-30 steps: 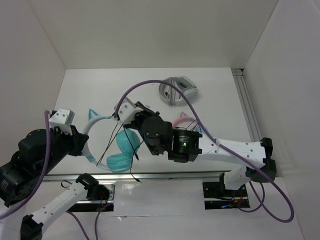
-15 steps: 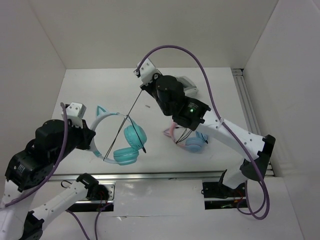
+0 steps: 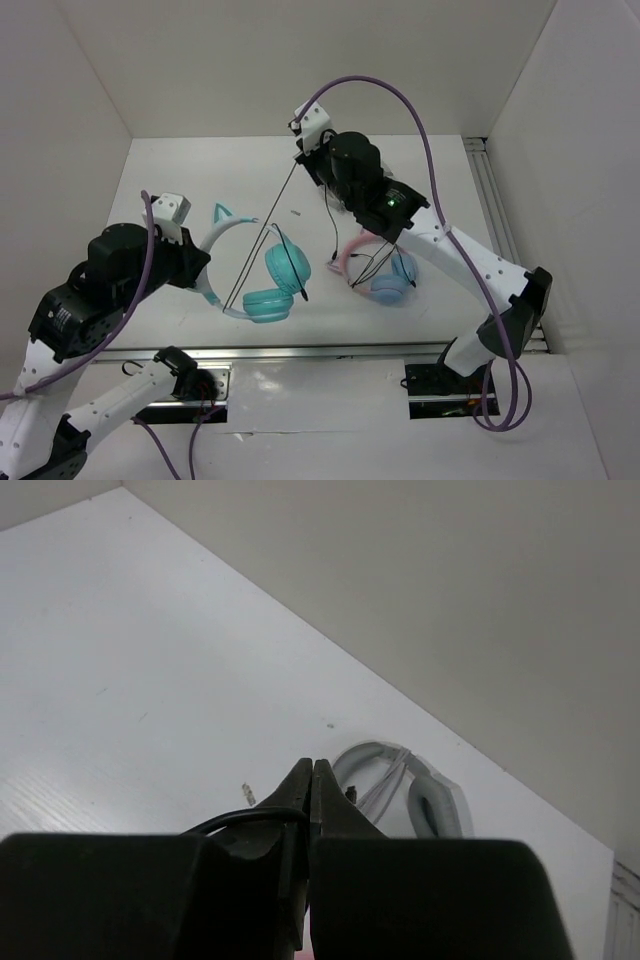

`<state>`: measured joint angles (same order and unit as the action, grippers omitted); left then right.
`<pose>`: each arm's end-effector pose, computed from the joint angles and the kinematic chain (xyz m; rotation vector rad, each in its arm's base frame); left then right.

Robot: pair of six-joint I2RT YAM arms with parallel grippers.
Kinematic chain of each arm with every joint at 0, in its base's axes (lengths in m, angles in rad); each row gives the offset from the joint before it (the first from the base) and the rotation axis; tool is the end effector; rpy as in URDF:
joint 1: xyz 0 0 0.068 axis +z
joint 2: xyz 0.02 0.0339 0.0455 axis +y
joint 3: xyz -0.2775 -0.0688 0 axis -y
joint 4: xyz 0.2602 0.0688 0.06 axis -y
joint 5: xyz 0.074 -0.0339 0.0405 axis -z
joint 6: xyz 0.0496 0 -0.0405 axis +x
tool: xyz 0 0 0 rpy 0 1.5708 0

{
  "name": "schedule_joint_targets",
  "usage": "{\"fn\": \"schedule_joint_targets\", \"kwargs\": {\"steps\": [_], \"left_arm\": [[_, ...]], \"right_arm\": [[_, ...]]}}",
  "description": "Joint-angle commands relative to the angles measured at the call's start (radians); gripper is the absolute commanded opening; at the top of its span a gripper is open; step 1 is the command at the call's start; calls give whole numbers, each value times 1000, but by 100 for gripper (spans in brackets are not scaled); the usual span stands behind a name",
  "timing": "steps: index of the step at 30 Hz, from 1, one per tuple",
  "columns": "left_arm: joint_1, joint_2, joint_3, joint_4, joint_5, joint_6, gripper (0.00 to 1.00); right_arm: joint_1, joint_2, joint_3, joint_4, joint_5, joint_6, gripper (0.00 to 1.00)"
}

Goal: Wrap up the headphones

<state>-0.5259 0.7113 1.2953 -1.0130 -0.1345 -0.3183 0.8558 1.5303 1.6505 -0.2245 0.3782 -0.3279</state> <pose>0.0948 -0.0473 0.4370 0.1222 2.0153 -0.4068 0.2625 0.2744 0.4690 -0.6820 1.5226 0.0826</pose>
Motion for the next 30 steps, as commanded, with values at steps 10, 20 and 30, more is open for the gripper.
{"fn": "schedule_joint_targets", "kwargs": {"steps": [10,20,30], "left_arm": [[-3,-39,168,-25,116,-30,0],[-3,30,406,28,-1,-156,0],[-3,-27,322,214,-166,-286,0]], "right_arm": [[-95,-42,-257,266,-198,180,0],[80,-50,-554,589,-326,332,3],[233,139,-681,936,-439,460,3]]}}
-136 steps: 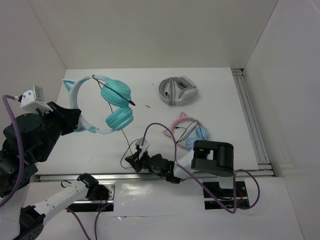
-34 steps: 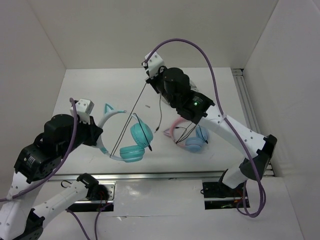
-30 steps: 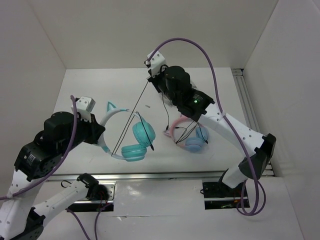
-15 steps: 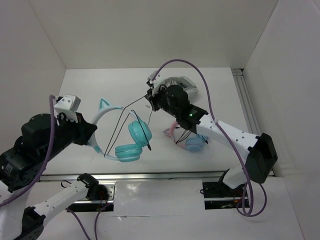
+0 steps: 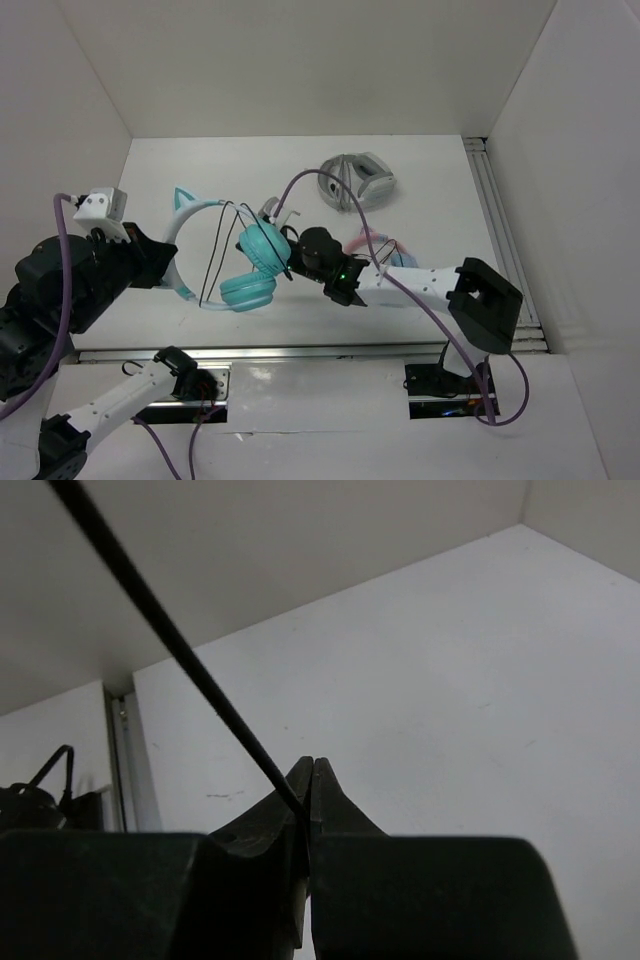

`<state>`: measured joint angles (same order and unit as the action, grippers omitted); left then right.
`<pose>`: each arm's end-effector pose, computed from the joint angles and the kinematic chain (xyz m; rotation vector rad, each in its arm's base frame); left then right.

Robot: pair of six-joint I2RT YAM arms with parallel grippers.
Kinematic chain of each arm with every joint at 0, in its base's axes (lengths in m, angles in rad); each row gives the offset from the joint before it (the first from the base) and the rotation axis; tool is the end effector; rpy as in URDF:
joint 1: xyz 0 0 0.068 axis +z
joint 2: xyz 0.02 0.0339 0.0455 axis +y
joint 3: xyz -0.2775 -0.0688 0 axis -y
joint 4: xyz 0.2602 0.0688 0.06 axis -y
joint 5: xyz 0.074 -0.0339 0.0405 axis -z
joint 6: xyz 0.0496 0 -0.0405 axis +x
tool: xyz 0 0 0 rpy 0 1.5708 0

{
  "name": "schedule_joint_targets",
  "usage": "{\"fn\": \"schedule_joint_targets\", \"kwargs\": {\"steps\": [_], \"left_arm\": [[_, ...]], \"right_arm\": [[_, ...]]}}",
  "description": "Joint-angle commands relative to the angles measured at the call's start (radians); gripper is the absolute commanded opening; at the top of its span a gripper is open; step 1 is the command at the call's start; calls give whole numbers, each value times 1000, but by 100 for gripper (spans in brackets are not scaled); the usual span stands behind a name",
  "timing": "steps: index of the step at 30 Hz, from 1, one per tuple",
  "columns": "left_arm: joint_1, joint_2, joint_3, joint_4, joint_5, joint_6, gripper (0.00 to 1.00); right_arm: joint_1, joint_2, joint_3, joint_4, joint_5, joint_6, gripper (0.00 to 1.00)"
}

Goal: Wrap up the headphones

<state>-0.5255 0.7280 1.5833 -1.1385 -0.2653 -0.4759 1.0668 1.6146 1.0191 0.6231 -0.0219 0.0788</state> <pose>0.0543 -0.0165 0.4998 -0.1400 1.8628 -0.4520 0.1945 0.3550 0.2979 -0.7830 1.4155 0.9161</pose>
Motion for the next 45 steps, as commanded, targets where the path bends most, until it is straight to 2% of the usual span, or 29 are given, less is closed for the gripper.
{"fn": "schedule_joint_targets", "kwargs": {"steps": [1,4,9,14,22,29,32,45], "left_arm": [[-4,-44,34,339,-35,-128,0],[-4,-9,56,339,-15,-128,0],[-4,-9,37,352,5,-139,0],[-4,-18,37,342,-35,-139,0],[-4,-18,64,313,-109,-128,0],[-4,-41,29,313,-109,-128,0],[-4,-50,20,313,-109,-128,0],[-4,-68,0,293,-109,-119,0]], "right_arm": [[33,82,-50,116,-52,53,5],[65,142,-39,130,-105,53,8],[90,220,29,152,-95,62,9],[90,297,88,125,-107,72,10],[90,288,3,190,-116,93,10],[90,216,-43,202,-141,93,19],[90,193,-68,213,-150,93,29],[90,131,-99,224,-200,93,33]]}}
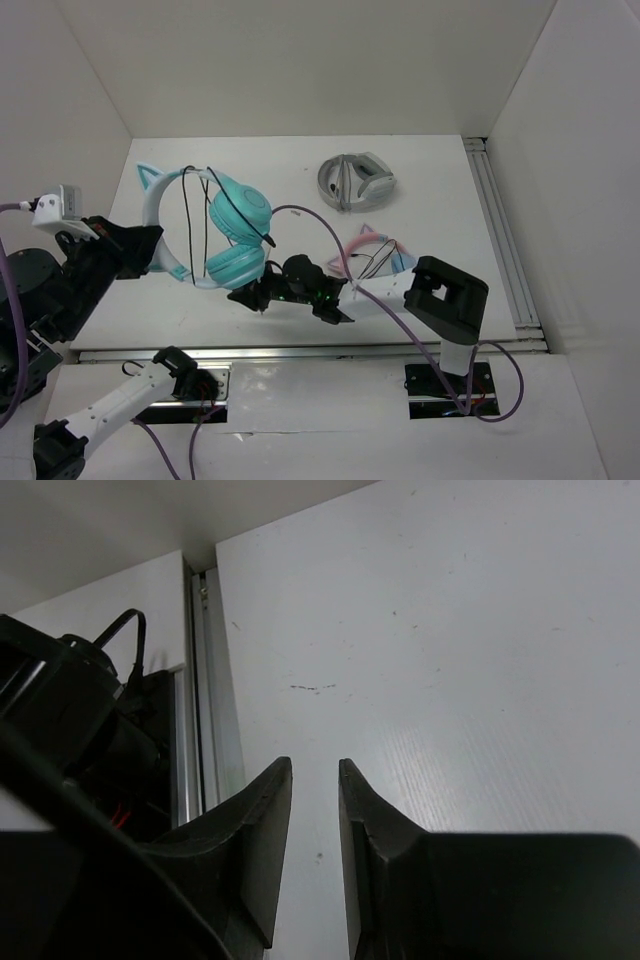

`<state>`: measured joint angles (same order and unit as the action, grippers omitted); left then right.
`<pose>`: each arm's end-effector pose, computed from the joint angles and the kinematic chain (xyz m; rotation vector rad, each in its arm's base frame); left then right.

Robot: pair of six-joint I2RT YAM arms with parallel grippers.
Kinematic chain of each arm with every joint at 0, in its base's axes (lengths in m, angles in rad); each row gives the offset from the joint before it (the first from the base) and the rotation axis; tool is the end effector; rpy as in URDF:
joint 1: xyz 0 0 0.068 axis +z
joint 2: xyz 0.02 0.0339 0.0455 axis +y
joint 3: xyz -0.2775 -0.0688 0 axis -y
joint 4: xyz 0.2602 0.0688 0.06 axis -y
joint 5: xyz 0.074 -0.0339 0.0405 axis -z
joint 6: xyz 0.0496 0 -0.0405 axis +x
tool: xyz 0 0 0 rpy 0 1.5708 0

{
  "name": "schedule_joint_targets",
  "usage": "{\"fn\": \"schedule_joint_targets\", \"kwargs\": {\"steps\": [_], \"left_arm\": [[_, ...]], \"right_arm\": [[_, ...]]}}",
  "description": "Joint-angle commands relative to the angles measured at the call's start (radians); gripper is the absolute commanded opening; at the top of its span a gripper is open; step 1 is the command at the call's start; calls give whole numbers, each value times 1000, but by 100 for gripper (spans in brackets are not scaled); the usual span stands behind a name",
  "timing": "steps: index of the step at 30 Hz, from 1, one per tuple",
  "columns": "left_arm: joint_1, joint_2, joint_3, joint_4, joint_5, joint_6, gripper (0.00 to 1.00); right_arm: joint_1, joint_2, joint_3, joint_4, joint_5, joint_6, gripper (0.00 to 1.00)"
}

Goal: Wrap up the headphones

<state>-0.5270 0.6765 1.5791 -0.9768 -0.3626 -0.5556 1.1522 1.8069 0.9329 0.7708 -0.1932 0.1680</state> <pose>0.0415 -0.0038 0.5197 -0.3031 1.6389 -0.5279 0.1620 0.3876 0.2096 -0.9898 1.5132 1.1339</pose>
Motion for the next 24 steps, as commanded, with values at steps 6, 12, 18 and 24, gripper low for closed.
{"fn": "schedule_joint_targets", "kwargs": {"steps": [6,12,18,24], "left_arm": [[-2,-37,-30,122,-22,-40,0],[-2,-28,-8,112,-32,-40,0],[-2,-28,12,112,-50,-30,0],[-2,-28,21,102,-59,-30,0]], "right_arm": [[14,-139,-72,125,-45,4,6],[14,-149,-63,93,-45,4,21],[14,-158,-83,93,-66,4,26],[14,-158,-103,84,-66,-5,33]]}}
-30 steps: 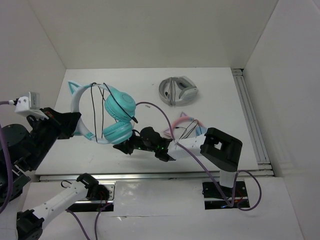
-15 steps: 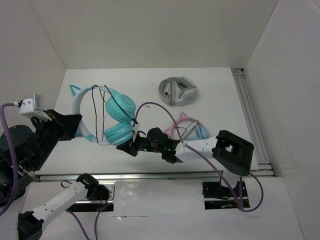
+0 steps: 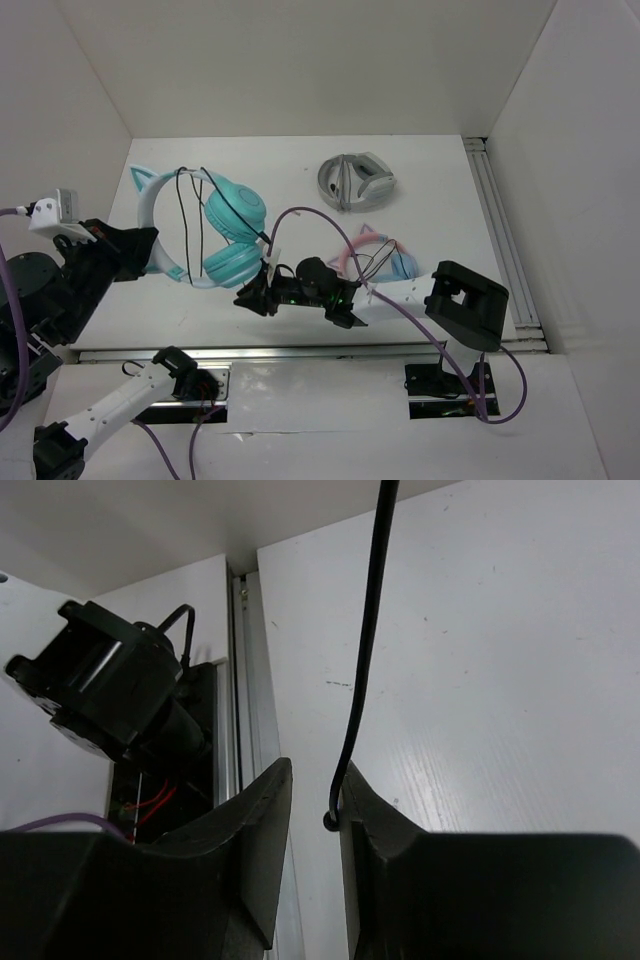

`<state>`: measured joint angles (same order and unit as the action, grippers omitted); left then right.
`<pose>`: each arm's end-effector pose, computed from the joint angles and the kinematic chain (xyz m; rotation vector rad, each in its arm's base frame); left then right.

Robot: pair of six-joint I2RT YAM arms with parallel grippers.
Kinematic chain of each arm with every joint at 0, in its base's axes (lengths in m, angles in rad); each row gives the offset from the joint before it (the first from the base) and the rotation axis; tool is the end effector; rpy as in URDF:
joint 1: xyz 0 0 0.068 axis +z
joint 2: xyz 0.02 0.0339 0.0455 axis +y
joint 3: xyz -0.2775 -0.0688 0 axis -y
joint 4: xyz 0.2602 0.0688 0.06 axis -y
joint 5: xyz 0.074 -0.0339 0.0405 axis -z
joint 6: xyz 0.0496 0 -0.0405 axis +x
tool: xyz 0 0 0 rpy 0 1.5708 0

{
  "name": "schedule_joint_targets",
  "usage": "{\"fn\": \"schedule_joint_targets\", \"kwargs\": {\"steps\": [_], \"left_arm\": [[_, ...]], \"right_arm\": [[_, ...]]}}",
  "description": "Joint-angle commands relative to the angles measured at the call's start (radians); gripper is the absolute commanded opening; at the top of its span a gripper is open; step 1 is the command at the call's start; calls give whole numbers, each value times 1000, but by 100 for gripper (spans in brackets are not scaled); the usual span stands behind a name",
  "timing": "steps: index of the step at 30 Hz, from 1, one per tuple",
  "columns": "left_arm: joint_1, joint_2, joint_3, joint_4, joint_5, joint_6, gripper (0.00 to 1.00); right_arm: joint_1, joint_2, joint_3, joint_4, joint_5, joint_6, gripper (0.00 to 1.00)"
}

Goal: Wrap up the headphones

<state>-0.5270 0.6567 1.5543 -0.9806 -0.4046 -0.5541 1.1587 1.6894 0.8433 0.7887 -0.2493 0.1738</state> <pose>0.0398 -0.0006 0.5138 -0.3319 1.6366 -0.4885 0.1458 0.3642 0.2270 -1.0158 1.4528 1.2007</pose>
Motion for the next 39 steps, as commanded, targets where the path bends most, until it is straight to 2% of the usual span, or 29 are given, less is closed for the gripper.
{"fn": "schedule_joint_targets", "kwargs": {"steps": [1,9,10,11,15,17,21,26,30,34,36,39], "left_arm": [[-2,-8,46,106,-17,-32,0],[-2,-17,36,106,-7,-41,0],[-2,-17,36,106,-7,-41,0],[-2,-17,36,106,-7,-41,0],[-2,-26,27,106,3,-41,0],[-2,-26,18,106,12,-50,0],[-2,-35,9,106,12,-50,0],[-2,-35,9,106,-2,-50,0],[-2,-35,9,85,-89,-50,0],[-2,-14,-2,94,-242,-50,0],[-11,21,-13,123,-341,-50,0],[-21,119,21,132,-390,-50,0]], "right_arm": [[7,-40,-13,66,1,-11,33],[7,32,76,40,27,-39,33],[7,52,76,29,27,-39,28],[7,62,91,29,27,-39,26],[-4,105,115,38,27,-20,26],[-4,118,137,58,27,-20,18],[-13,139,157,69,36,-11,7],[-13,139,166,78,36,-2,3],[18,81,97,67,123,-13,1],[104,-32,11,1,304,-36,0],[165,-88,-12,-49,413,-46,0],[228,-138,-21,-127,492,-68,0]]}}
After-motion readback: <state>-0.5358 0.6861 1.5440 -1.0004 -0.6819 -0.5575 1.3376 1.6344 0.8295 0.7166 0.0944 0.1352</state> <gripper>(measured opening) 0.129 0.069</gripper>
